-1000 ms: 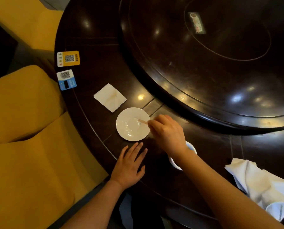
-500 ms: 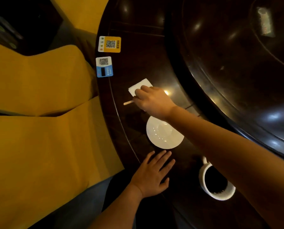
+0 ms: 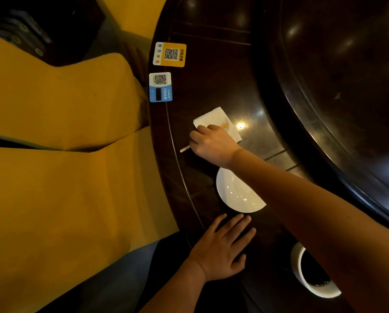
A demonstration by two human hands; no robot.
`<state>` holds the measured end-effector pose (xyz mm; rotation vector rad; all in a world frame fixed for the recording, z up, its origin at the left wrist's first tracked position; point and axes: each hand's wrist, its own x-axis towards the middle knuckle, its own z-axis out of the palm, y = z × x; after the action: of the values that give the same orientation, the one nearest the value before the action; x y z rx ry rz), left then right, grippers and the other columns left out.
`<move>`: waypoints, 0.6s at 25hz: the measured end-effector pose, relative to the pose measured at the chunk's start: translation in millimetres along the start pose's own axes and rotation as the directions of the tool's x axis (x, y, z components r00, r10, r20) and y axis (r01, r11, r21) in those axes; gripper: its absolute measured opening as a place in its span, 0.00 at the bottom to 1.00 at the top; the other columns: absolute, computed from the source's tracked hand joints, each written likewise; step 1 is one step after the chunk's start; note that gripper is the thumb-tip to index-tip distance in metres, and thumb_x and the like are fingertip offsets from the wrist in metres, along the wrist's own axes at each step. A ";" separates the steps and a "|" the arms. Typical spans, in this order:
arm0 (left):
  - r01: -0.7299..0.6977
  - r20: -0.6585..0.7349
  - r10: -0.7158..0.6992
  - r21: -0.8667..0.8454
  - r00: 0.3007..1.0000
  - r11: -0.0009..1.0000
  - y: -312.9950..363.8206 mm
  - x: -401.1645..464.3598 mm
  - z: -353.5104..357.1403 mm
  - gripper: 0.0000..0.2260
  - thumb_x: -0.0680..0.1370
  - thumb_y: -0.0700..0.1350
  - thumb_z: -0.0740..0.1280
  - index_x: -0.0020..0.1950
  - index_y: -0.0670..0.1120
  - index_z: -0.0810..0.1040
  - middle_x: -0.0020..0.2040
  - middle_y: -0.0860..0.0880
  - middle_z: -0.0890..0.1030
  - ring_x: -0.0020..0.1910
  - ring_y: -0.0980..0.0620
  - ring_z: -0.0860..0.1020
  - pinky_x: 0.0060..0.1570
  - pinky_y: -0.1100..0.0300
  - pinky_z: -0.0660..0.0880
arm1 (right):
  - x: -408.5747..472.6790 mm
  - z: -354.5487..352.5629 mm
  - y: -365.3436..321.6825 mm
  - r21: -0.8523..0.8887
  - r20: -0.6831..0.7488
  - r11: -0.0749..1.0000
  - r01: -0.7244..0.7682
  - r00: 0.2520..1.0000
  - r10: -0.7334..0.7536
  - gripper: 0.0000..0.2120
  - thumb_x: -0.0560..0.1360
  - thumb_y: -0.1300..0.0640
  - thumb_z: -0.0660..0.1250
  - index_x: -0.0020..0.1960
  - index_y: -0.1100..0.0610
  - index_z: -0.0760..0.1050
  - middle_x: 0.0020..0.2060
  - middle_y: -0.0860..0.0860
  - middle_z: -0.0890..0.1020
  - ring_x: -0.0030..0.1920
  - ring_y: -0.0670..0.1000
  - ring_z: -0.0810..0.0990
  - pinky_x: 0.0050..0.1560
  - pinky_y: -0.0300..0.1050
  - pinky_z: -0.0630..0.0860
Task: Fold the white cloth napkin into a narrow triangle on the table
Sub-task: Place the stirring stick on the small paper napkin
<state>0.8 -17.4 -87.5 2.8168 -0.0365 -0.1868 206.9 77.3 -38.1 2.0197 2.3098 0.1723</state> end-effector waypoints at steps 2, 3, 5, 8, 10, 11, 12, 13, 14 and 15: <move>-0.001 -0.003 0.001 -0.007 1.000 1.000 0.0 0.5 -0.3 0.27 0.75 0.57 0.56 0.73 0.50 0.62 0.75 0.46 0.60 0.74 0.48 0.57 0.69 0.48 0.58 | -2.7 2.2 -4.6 0.023 -0.004 0.999 -0.046 0.999 0.046 0.10 0.65 0.62 0.76 0.45 0.61 0.81 0.41 0.58 0.81 0.39 0.56 0.79 0.33 0.46 0.76; -0.003 -0.009 0.003 0.001 1.000 1.000 -0.3 1.1 -0.4 0.27 0.75 0.57 0.56 0.73 0.50 0.62 0.74 0.46 0.60 0.74 0.48 0.57 0.69 0.48 0.58 | -4.0 2.5 -7.6 0.037 -0.005 0.997 -0.069 0.998 0.070 0.10 0.64 0.62 0.76 0.45 0.61 0.81 0.40 0.57 0.81 0.38 0.55 0.79 0.33 0.46 0.77; -0.003 -0.009 0.003 0.012 1.000 1.000 0.2 1.1 0.6 0.27 0.75 0.57 0.56 0.73 0.50 0.62 0.75 0.46 0.59 0.74 0.48 0.57 0.70 0.48 0.56 | -7.0 3.4 -13.1 0.060 -0.003 0.993 -0.101 0.995 0.101 0.11 0.63 0.61 0.77 0.44 0.61 0.81 0.40 0.57 0.81 0.38 0.55 0.79 0.33 0.45 0.77; -0.008 -0.014 0.008 -0.010 1.000 1.000 0.2 0.0 1.4 0.27 0.75 0.57 0.56 0.73 0.50 0.61 0.75 0.46 0.59 0.74 0.48 0.57 0.70 0.48 0.57 | -9.9 6.9 -16.9 0.062 -0.006 0.988 -0.138 0.990 0.139 0.12 0.63 0.60 0.78 0.45 0.61 0.82 0.41 0.57 0.82 0.39 0.54 0.80 0.35 0.45 0.78; -0.010 -0.024 0.009 -0.013 1.000 1.000 0.1 0.4 1.4 0.27 0.75 0.57 0.56 0.73 0.50 0.61 0.74 0.46 0.59 0.73 0.48 0.58 0.69 0.48 0.59 | -11.8 10.0 -20.6 0.076 -0.002 0.982 -0.176 0.984 0.176 0.13 0.64 0.60 0.77 0.47 0.60 0.82 0.44 0.57 0.82 0.41 0.55 0.80 0.37 0.46 0.78; -0.011 -0.027 0.010 -0.017 1.000 1.000 0.3 0.6 1.1 0.27 0.75 0.57 0.57 0.72 0.50 0.61 0.74 0.46 0.59 0.73 0.48 0.58 0.68 0.47 0.60 | -12.3 10.8 -23.2 0.084 0.004 0.975 -0.207 0.978 0.207 0.13 0.66 0.59 0.76 0.49 0.60 0.81 0.45 0.57 0.82 0.43 0.55 0.80 0.38 0.46 0.78; -0.011 -0.030 0.010 -0.022 1.000 1.000 0.6 0.7 0.9 0.27 0.75 0.57 0.57 0.72 0.49 0.61 0.74 0.46 0.59 0.73 0.48 0.58 0.69 0.46 0.59 | -12.9 10.2 -25.8 0.095 0.009 0.966 -0.240 0.971 0.241 0.12 0.68 0.58 0.74 0.50 0.61 0.81 0.45 0.57 0.81 0.44 0.56 0.79 0.40 0.47 0.77; -0.009 -0.034 0.008 -0.025 0.999 1.000 0.7 1.0 0.8 0.27 0.75 0.56 0.57 0.72 0.49 0.62 0.74 0.46 0.58 0.73 0.48 0.58 0.69 0.46 0.59 | -13.8 8.2 -27.4 0.113 0.010 0.957 -0.269 0.963 0.270 0.12 0.70 0.58 0.72 0.52 0.61 0.80 0.46 0.57 0.81 0.44 0.56 0.79 0.41 0.48 0.77; -0.008 -0.041 0.007 -0.024 0.999 1.000 1.0 1.3 0.5 0.27 0.75 0.56 0.58 0.72 0.49 0.62 0.73 0.46 0.59 0.73 0.48 0.58 0.70 0.46 0.58 | -16.0 3.6 -28.8 0.140 0.003 0.945 -0.297 0.954 0.300 0.12 0.72 0.57 0.70 0.53 0.62 0.79 0.46 0.58 0.81 0.44 0.57 0.79 0.41 0.48 0.76; -0.009 -0.054 0.008 -0.022 0.999 1.000 1.2 1.4 0.2 0.26 0.74 0.56 0.58 0.71 0.49 0.62 0.73 0.46 0.59 0.73 0.48 0.58 0.71 0.46 0.57 | -19.9 -3.0 -30.4 0.172 -0.014 0.930 -0.325 0.943 0.333 0.12 0.74 0.56 0.67 0.53 0.62 0.79 0.45 0.58 0.81 0.44 0.57 0.78 0.41 0.49 0.75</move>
<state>2.1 -18.7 -87.4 2.7974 -0.0336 -0.1087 179.2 53.5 -39.4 2.5027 2.0508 0.0389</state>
